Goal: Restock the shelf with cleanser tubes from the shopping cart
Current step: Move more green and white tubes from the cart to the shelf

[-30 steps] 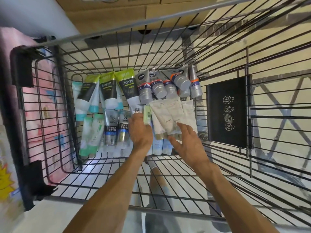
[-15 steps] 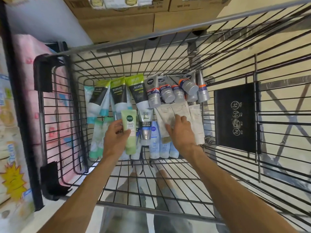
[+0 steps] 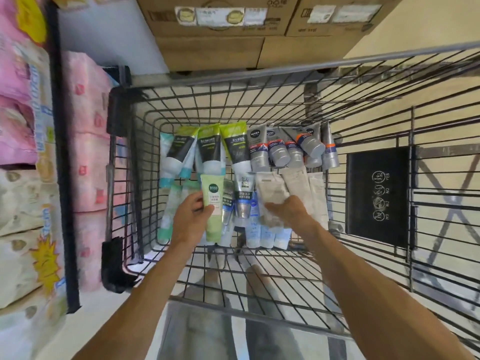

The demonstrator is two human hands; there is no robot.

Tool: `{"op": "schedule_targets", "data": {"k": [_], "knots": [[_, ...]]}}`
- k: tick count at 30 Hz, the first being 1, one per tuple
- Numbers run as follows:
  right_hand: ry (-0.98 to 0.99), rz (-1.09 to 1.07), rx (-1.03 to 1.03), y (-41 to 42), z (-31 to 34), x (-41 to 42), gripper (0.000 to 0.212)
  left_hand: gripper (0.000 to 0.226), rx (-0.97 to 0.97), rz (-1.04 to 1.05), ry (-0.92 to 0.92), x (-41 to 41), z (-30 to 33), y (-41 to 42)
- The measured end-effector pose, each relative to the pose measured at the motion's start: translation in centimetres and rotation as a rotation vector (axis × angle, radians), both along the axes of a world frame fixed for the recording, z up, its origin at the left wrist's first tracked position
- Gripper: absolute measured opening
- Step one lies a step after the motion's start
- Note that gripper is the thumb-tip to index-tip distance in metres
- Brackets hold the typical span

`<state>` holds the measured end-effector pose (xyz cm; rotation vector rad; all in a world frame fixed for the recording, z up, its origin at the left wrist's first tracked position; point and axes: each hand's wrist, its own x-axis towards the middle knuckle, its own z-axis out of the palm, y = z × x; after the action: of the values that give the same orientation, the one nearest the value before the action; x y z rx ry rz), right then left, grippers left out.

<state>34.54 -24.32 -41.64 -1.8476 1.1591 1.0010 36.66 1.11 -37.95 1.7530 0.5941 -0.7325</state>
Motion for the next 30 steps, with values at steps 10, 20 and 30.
{"op": "schedule_targets", "data": {"k": [10, 20, 30], "knots": [[-0.336, -0.153, 0.098, 1.6, 13.4, -3.0, 0.057, 0.033, -0.073, 0.06, -0.023, -0.9, 12.0, 0.5], [-0.586, -0.151, 0.196, 2.6, 27.3, -4.7, 0.056, 0.034, -0.179, 0.16, -0.189, -3.3, 24.0, -0.4], [-0.688, 0.261, 0.369, 0.8, 32.0, -5.7, 0.063, 0.041, -0.154, 0.453, -0.318, -11.2, 28.2, -2.9]]}}
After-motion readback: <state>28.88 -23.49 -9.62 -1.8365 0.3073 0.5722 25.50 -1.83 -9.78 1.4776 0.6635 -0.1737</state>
